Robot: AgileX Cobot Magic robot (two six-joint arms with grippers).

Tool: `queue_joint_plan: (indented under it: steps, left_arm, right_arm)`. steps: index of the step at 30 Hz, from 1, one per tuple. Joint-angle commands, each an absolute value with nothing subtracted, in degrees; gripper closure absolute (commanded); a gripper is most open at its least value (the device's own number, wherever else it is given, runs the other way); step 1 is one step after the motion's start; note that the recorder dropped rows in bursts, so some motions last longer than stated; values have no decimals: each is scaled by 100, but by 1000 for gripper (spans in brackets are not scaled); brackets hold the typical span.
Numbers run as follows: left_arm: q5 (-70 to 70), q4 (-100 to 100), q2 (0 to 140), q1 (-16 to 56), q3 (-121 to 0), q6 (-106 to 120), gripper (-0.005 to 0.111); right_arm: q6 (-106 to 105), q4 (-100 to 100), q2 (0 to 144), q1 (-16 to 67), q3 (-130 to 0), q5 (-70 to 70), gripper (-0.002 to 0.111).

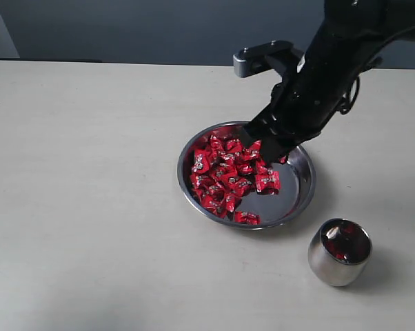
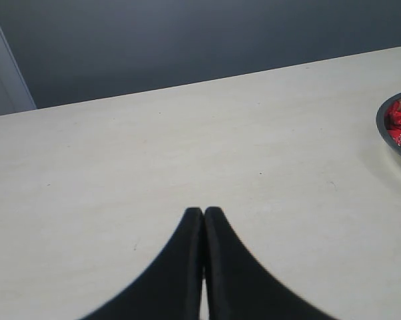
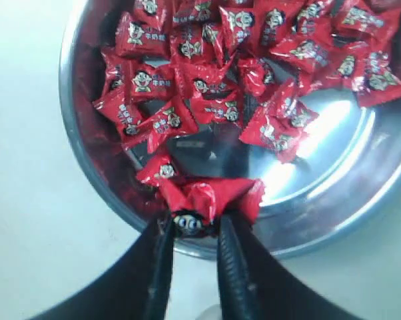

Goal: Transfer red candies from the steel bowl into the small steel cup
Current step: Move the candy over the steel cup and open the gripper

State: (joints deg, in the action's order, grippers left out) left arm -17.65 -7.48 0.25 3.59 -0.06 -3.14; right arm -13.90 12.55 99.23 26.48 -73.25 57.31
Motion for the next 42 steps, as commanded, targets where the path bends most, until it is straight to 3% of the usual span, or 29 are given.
queue_joint_plan:
  steps: [1, 11, 30, 37, 42]
  left_arm:
    - [-1727, -759, 0, 406, 0, -346, 106]
    - [-1727, -759, 0, 406, 0, -346, 106]
    - [-1727, -759, 0, 406, 0, -346, 106]
    - [-1727, -759, 0, 406, 0, -346, 106]
    - [-1727, -759, 0, 406, 0, -346, 106]
  right_arm:
    - [-1083, 1014, 9084, 2646, -6800, 5846, 107]
    - [-581, 697, 7636, 2646, -5467, 6027, 107]
    - [0, 144, 7621, 2646, -4830, 5962, 107]
    - [0, 136, 7926, 2646, -4830, 5896, 87]
    - [0, 136, 8092, 2646, -4830, 5827, 85]
